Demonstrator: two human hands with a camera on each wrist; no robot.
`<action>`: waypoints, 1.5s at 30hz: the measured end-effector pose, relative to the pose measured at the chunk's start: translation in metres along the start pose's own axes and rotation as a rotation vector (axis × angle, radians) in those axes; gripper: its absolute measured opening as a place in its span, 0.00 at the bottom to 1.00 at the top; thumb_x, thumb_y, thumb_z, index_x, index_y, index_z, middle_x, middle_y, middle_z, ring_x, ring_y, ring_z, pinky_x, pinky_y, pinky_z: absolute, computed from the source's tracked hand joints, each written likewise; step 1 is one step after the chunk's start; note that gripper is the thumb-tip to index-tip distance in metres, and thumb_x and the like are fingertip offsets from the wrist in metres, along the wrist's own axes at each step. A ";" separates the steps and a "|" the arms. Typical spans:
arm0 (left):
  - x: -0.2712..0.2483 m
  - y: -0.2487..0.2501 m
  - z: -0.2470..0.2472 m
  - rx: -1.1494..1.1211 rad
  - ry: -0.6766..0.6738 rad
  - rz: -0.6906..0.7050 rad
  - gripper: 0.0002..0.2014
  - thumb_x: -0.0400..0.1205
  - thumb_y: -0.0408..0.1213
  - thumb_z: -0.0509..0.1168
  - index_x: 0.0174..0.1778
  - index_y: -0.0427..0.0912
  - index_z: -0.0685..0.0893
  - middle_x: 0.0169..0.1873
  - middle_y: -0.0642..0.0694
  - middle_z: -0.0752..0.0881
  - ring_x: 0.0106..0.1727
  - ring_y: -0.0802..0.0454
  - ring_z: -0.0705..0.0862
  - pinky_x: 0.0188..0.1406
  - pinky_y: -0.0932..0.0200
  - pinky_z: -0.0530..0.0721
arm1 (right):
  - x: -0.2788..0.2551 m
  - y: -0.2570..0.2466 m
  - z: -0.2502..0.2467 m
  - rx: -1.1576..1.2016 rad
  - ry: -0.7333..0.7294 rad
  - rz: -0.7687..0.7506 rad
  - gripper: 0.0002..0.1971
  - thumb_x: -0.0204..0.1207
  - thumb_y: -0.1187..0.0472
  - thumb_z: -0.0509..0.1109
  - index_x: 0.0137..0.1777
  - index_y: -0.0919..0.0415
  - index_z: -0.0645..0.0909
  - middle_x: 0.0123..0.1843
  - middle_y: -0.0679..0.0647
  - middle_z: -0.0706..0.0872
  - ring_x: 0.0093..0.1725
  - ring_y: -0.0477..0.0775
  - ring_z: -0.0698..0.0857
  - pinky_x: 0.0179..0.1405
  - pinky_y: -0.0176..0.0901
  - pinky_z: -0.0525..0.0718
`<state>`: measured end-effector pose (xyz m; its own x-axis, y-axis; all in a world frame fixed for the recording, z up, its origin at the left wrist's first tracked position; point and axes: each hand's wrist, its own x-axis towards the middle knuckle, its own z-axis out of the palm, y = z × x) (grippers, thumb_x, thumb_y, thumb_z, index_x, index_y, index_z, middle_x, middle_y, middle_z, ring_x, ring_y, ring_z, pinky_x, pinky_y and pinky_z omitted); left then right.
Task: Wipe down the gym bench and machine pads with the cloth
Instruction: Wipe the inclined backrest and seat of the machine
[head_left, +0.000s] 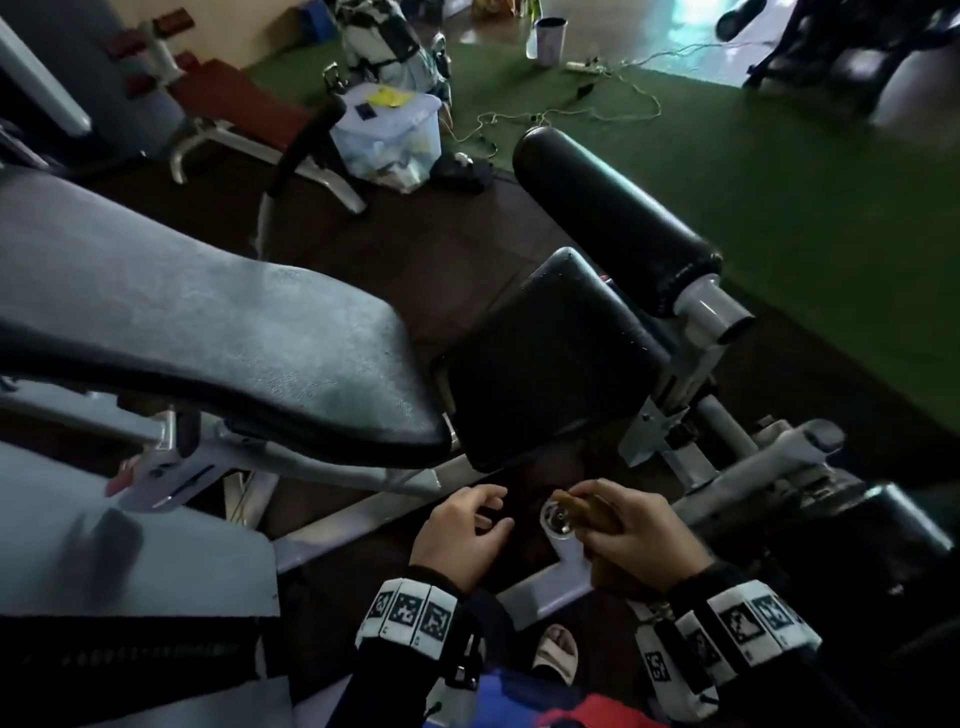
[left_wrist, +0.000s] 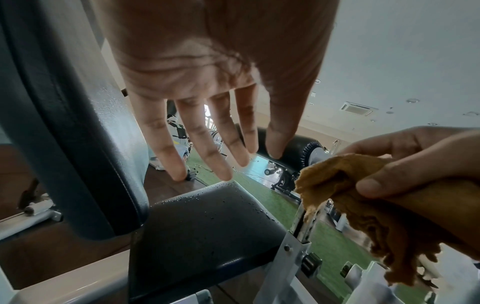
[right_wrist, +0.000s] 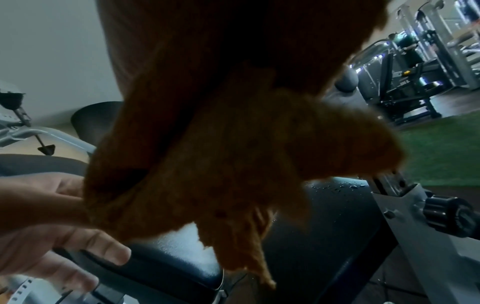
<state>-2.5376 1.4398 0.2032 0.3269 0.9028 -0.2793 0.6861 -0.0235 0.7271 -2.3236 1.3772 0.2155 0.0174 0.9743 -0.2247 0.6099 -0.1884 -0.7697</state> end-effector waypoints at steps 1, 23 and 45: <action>0.005 0.002 -0.001 0.001 -0.004 -0.001 0.15 0.77 0.41 0.71 0.60 0.54 0.83 0.50 0.59 0.85 0.46 0.62 0.85 0.54 0.56 0.84 | 0.003 0.000 -0.002 0.012 0.010 0.017 0.18 0.69 0.60 0.76 0.58 0.45 0.82 0.45 0.45 0.87 0.45 0.42 0.86 0.49 0.48 0.85; 0.230 -0.018 -0.040 0.073 -0.308 0.097 0.16 0.78 0.43 0.70 0.62 0.56 0.82 0.50 0.62 0.82 0.46 0.64 0.84 0.51 0.59 0.85 | 0.168 -0.009 -0.005 0.043 0.139 0.363 0.25 0.61 0.50 0.81 0.56 0.31 0.76 0.50 0.35 0.85 0.50 0.32 0.82 0.52 0.31 0.79; 0.378 -0.092 0.089 0.101 -0.298 -0.032 0.16 0.80 0.44 0.66 0.64 0.54 0.82 0.59 0.57 0.81 0.56 0.58 0.83 0.58 0.58 0.81 | 0.308 0.149 0.035 -0.331 0.093 0.501 0.30 0.66 0.51 0.71 0.70 0.39 0.73 0.63 0.41 0.77 0.65 0.45 0.73 0.58 0.43 0.78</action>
<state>-2.4195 1.7449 -0.0247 0.4701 0.7385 -0.4833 0.7555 -0.0535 0.6530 -2.2547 1.6446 0.0108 0.4259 0.7868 -0.4467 0.7238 -0.5926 -0.3536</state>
